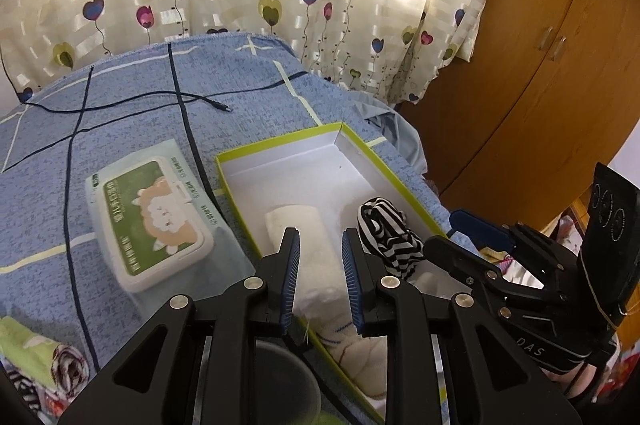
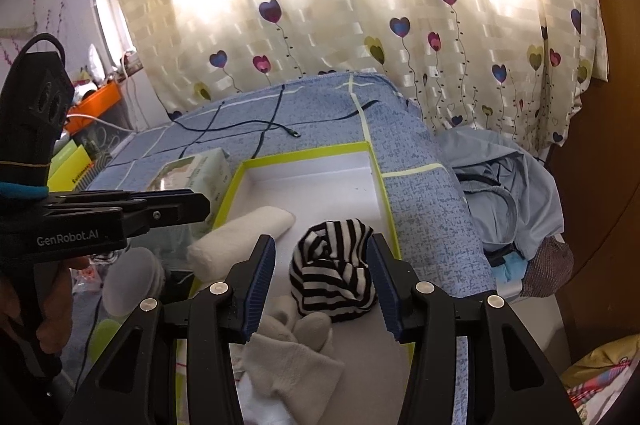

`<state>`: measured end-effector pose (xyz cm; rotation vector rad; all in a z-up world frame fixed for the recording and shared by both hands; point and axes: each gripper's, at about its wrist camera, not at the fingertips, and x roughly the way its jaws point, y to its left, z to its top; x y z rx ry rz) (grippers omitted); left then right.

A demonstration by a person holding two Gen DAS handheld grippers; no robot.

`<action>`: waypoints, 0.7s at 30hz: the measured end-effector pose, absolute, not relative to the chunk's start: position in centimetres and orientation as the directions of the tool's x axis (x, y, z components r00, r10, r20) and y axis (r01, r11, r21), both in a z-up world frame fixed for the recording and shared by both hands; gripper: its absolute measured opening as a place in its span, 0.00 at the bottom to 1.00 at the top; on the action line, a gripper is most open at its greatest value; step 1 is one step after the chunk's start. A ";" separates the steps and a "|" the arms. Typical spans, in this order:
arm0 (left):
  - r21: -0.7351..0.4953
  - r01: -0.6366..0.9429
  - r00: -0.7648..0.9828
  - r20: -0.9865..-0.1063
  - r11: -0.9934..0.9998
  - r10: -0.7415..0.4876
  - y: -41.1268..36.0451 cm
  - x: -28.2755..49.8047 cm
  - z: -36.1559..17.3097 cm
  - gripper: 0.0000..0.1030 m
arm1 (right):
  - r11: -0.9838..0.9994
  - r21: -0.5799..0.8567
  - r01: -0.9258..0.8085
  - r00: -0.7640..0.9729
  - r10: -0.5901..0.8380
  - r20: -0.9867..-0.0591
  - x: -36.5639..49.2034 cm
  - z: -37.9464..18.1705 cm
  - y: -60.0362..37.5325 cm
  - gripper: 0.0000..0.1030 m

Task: Organize soft objects
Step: 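Open the left gripper releasing the white cloth into the box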

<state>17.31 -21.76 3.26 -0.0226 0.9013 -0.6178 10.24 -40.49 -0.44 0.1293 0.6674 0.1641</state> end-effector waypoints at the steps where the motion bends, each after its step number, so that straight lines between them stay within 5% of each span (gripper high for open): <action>1: -0.270 0.491 0.465 -0.723 0.828 -0.512 -21.6 17.1 3.5 0.22 | 0.979 0.170 -0.114 0.775 0.195 -0.601 10.1 -0.2 -40.3 0.46; 3: -0.269 0.490 0.477 -0.714 0.829 -0.513 -21.0 16.5 4.0 0.22 | 0.977 0.173 -0.123 0.781 0.202 -0.590 9.6 0.3 -39.9 0.54; 21: -0.271 0.438 0.573 -0.651 0.857 -0.499 -13.8 11.5 5.8 0.22 | 0.961 0.125 -0.246 0.793 0.273 -0.544 6.9 3.3 -33.6 0.63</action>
